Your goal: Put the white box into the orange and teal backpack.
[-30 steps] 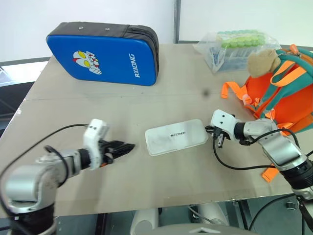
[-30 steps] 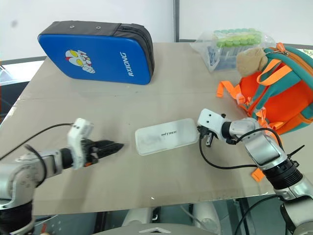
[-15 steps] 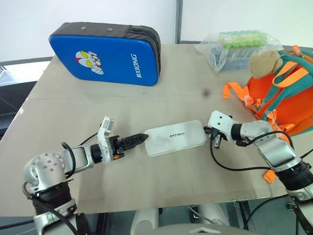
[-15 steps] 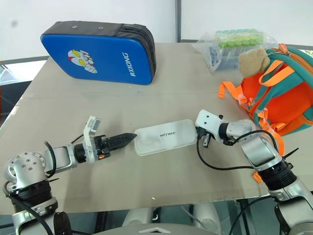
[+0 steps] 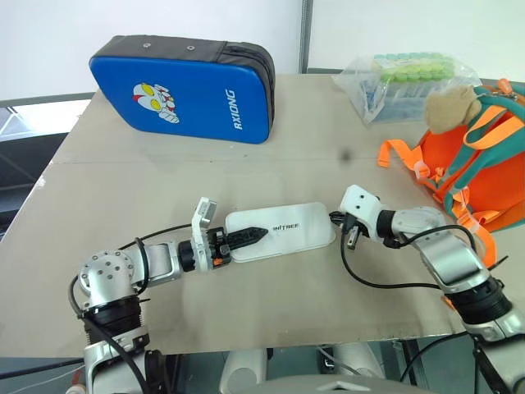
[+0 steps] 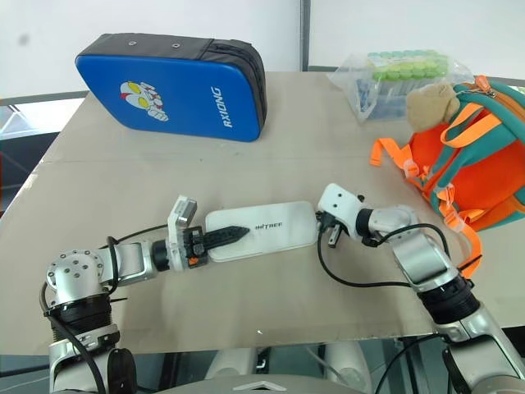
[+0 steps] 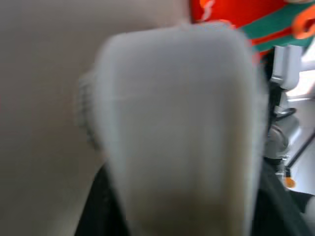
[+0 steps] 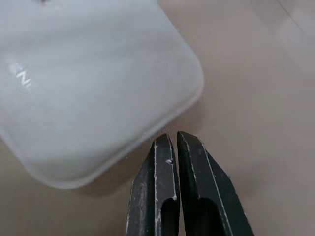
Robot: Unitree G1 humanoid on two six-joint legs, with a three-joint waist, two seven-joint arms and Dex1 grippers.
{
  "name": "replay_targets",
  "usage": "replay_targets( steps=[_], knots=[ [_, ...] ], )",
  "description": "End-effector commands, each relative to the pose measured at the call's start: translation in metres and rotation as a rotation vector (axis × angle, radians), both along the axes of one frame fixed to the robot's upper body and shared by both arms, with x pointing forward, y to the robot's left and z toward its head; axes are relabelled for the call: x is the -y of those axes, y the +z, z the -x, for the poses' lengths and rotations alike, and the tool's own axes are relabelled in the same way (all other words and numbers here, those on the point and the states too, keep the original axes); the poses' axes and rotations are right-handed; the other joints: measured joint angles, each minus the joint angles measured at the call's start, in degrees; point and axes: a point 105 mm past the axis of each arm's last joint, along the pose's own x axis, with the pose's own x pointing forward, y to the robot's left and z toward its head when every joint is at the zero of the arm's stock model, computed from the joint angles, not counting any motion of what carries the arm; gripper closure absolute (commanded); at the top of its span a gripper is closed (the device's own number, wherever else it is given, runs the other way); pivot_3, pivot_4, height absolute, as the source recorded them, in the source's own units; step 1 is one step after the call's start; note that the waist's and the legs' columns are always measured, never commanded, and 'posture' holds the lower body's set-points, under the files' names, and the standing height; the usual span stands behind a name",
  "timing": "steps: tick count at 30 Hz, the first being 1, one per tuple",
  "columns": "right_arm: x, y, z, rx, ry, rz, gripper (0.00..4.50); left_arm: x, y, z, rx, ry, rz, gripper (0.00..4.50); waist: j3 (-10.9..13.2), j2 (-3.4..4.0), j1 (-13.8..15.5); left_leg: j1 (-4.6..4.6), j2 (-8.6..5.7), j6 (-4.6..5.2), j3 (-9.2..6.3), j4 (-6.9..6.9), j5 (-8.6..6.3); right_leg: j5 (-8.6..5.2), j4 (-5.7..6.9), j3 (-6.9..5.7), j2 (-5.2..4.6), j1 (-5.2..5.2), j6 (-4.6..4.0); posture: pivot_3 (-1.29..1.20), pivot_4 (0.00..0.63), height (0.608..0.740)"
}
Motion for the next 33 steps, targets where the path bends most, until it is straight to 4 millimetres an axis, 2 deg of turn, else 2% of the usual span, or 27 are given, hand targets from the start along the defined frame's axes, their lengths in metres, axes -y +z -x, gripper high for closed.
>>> replay_targets(
  steps=[1,2,4,5,7,9,12,14,18,20,23,26,28,30,33],
  knots=[
    [0.036,0.052,0.018,0.087,-0.165,-0.222,3.53,-0.001,0.005,-0.002,0.012,0.013,-0.005,3.5,0.0,0.0,0.8,-0.07,-0.04,0.0,-0.02,0.01,0.0,-0.01,-0.01,-0.09,0.0,0.0,-0.01,0.0,0.15,0.74],
    [0.041,0.059,0.026,0.074,-0.199,-0.279,3.22,-0.001,0.006,-0.002,0.017,0.009,-0.008,3.51,0.0,-0.02,0.8,-0.06,-0.03,0.0,-0.03,0.0,0.0,0.0,0.0,-0.08,0.0,0.0,0.0,0.0,0.15,0.74],
    [0.051,0.076,0.046,0.063,-0.248,-0.403,2.1,0.002,0.013,-0.004,0.045,0.005,0.004,3.51,0.0,-0.02,0.7,-0.06,-0.01,0.0,-0.06,-0.01,0.0,-0.01,-0.01,-0.04,0.0,-0.01,0.0,0.0,0.15,0.74],
    [0.055,0.083,0.057,0.057,-0.266,-0.454,1.84,0.002,0.017,-0.007,0.059,0.009,0.023,3.51,0.0,-0.02,0.7,-0.04,-0.01,0.0,-0.07,0.0,0.0,-0.01,-0.01,-0.03,0.0,0.0,-0.01,0.0,0.15,0.74],
    [0.064,0.089,0.077,0.046,-0.312,-0.478,0.85,0.004,0.024,-0.012,0.084,0.011,0.032,3.51,0.0,-0.02,0.8,-0.04,0.05,0.0,-0.13,-0.01,0.0,-0.01,0.0,-0.05,0.03,0.0,-0.01,0.0,0.15,0.74],
    [0.083,0.093,0.089,0.085,-0.452,-0.485,0.0,0.01,0.033,-0.018,0.117,0.005,0.055,3.51,0.0,-0.02,0.8,-0.04,0.06,0.0,-0.12,0.0,0.0,-0.01,0.01,-0.09,0.06,0.0,-0.01,0.0,0.15,0.74],
    [0.12,0.096,0.09,0.158,-0.735,-0.475,0.0,0.022,0.05,-0.02,0.167,-0.052,0.128,3.53,0.0,-0.03,0.7,-0.05,0.05,0.0,-0.07,0.02,0.0,-0.01,-0.01,-0.04,0.05,-0.01,-0.02,0.0,0.15,0.74],
    [0.134,0.1,0.083,0.185,-0.86,-0.524,0.0,0.028,0.06,-0.023,0.19,-0.074,0.17,3.53,0.0,-0.04,0.5,-0.02,0.04,0.01,-0.04,0.05,0.0,0.0,-0.03,0.03,0.04,-0.01,-0.02,0.0,0.15,0.74],
    [0.148,0.105,0.052,0.2,-1.001,-0.632,0.0,0.036,0.072,-0.028,0.218,-0.093,0.195,3.53,0.0,-0.03,-0.1,0.03,0.04,0.01,-0.01,0.02,0.0,0.03,-0.02,0.08,0.07,-0.05,-0.07,0.0,0.15,0.74],
    [0.161,0.103,0.033,0.209,-1.097,-0.636,0.0,0.038,0.074,-0.031,0.23,-0.091,0.182,3.53,0.0,-0.01,-0.4,0.01,0.04,0.01,0.05,-0.02,0.0,0.02,-0.03,0.06,0.09,-0.05,-0.08,0.0,0.15,0.74],
    [0.174,0.106,-0.004,0.274,-1.131,-0.615,0.0,0.04,0.08,-0.033,0.26,-0.08,0.184,3.53,0.0,0.0,-0.7,-0.12,-0.03,0.01,0.14,-0.12,0.0,0.02,-0.06,0.06,0.07,-0.12,-0.07,0.0,0.15,0.74],
    [0.175,0.111,-0.033,0.346,-1.072,-0.613,0.74,0.038,0.08,-0.035,0.284,-0.035,0.161,3.53,0.1,0.05,-0.8,-0.15,-0.06,0.01,0.23,-0.14,0.0,0.03,-0.18,0.13,0.06,-0.13,-0.05,0.0,0.15,0.74],
    [0.177,0.117,-0.042,0.401,-1.049,-0.598,1.76,0.032,0.077,-0.035,0.29,0.006,0.15,3.53,0.1,0.1,-0.8,-0.15,-0.05,0.01,0.22,-0.26,0.0,0.15,-0.26,0.12,0.07,-0.14,0.2,0.0,0.15,0.74],
    [0.175,0.121,-0.048,0.423,-1.009,-0.594,2.5,0.026,0.075,-0.034,0.295,0.048,0.152,3.53,0.1,0.13,-0.9,-0.15,-0.05,0.01,0.21,-0.32,0.0,0.15,-0.31,0.11,0.07,-0.14,0.21,0.0,0.15,0.74],
    [0.162,0.126,-0.054,0.419,-0.889,-0.6,3.99,0.018,0.077,-0.034,0.326,0.124,0.169,3.53,0.1,0.13,-0.9,-0.17,-0.03,0.01,0.21,-0.46,0.01,0.15,-0.41,0.12,0.07,-0.17,0.22,0.0,0.15,0.74]
  ],
)
